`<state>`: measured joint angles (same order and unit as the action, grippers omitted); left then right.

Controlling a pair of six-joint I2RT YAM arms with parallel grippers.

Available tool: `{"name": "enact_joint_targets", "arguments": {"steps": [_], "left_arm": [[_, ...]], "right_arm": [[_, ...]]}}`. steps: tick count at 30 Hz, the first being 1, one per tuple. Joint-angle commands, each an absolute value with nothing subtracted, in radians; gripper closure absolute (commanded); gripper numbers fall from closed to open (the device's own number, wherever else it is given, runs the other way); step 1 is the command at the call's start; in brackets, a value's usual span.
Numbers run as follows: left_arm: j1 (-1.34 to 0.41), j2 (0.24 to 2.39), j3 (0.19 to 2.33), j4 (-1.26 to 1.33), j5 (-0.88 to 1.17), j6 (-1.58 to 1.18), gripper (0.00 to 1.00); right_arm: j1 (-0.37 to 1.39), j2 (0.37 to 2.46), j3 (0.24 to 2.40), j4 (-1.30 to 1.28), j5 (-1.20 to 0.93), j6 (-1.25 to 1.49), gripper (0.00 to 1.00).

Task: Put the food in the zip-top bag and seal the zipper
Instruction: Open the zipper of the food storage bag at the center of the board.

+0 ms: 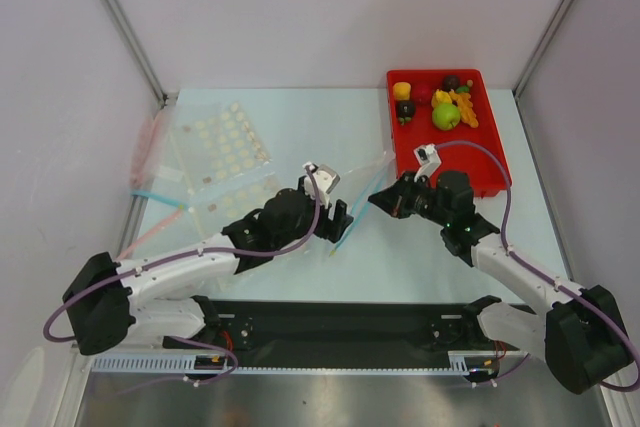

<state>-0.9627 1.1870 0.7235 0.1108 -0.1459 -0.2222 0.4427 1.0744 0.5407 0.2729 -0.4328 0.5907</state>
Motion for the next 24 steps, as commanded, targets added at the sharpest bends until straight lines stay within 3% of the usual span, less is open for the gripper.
{"name": "enact_joint_targets", "arguments": {"steps": [1,8,12,16,18,21,23,24], "left_arm": [[-0.969,1.206,0.762,0.137,-0.133,-0.199,0.24],[-0.971,1.285,0.790,0.138,-0.137,-0.190,0.27],[-0.971,1.348,0.837,0.104,-0.179,-0.183,0.40],[-0.969,1.384,0.857,0.117,-0.198,-0.173,0.46],[-0.969,1.399,0.864,0.115,-0.190,-0.167,0.56],[-0.971,1.405,0.876,0.106,-0.186,-0.167,0.65],[-0.971,1.401,0.873,0.106,-0.192,-0.166,0.77],[-0.969,1.397,0.873,0.101,-0.208,-0.166,0.92]], "right_arm": [[0.456,1.049,0.571,0.291,-0.423,0.566,1.00],[0.469,1.054,0.577,0.290,-0.428,0.554,1.00],[0.477,1.055,0.580,0.287,-0.428,0.546,1.00],[0.488,1.057,0.586,0.282,-0.434,0.532,1.00],[0.494,1.061,0.589,0.278,-0.430,0.526,1.00],[0.500,1.066,0.594,0.275,-0.433,0.522,1.00],[0.503,1.069,0.595,0.273,-0.433,0.517,1.00],[0.505,1.072,0.597,0.272,-0.434,0.514,1.00]]}}
